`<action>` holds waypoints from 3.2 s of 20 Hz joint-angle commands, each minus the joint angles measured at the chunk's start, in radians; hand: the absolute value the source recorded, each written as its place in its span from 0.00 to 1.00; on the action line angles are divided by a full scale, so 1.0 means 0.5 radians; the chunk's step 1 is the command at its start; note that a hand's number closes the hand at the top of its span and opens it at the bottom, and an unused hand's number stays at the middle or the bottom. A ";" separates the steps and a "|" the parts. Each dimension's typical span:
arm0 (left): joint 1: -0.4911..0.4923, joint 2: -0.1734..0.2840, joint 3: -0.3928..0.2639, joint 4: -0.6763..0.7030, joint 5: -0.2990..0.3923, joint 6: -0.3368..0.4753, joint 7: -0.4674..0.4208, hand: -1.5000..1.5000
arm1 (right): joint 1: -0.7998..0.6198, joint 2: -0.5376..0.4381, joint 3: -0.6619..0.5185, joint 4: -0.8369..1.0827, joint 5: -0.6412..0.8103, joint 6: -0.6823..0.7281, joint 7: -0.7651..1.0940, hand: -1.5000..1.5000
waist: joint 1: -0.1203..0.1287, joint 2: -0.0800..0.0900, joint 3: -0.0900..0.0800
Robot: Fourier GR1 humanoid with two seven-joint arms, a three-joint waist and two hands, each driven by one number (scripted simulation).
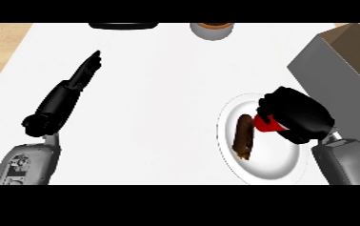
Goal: Pick the can from the plate and place it in the cardboard box
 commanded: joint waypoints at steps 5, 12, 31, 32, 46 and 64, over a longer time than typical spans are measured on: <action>-0.035 -0.029 -0.056 -0.025 -0.025 -0.004 0.007 0.50 | -0.361 0.766 -0.384 0.375 -0.001 0.150 1.179 1.00 | 0.091 0.021 0.002; -0.002 -0.007 -0.012 -0.014 -0.002 -0.034 0.024 0.50 | -1.048 0.803 -0.378 0.693 0.207 -0.110 1.561 1.00 | 0.041 0.004 0.001; -0.116 -0.012 0.047 0.007 -0.034 -0.005 0.078 0.50 | -1.334 0.351 -1.108 0.550 -0.004 -0.421 2.190 1.00 | -0.013 0.002 0.002; 0.055 -0.032 -0.009 -0.093 -0.056 -0.014 0.039 0.50 | -1.268 0.269 -1.182 0.597 -0.072 -0.419 2.113 1.00 | -0.003 -0.001 0.003; -0.007 -0.058 0.028 0.022 -0.060 -0.006 -0.024 0.50 | -1.064 -0.273 -1.357 1.201 -0.324 0.240 1.741 1.00 | -0.025 0.002 0.002; 0.039 -0.061 0.044 0.004 -0.076 -0.012 0.001 0.50 | -1.183 -0.330 -1.908 1.419 -1.060 0.158 1.062 0.00 | -0.057 -0.015 0.008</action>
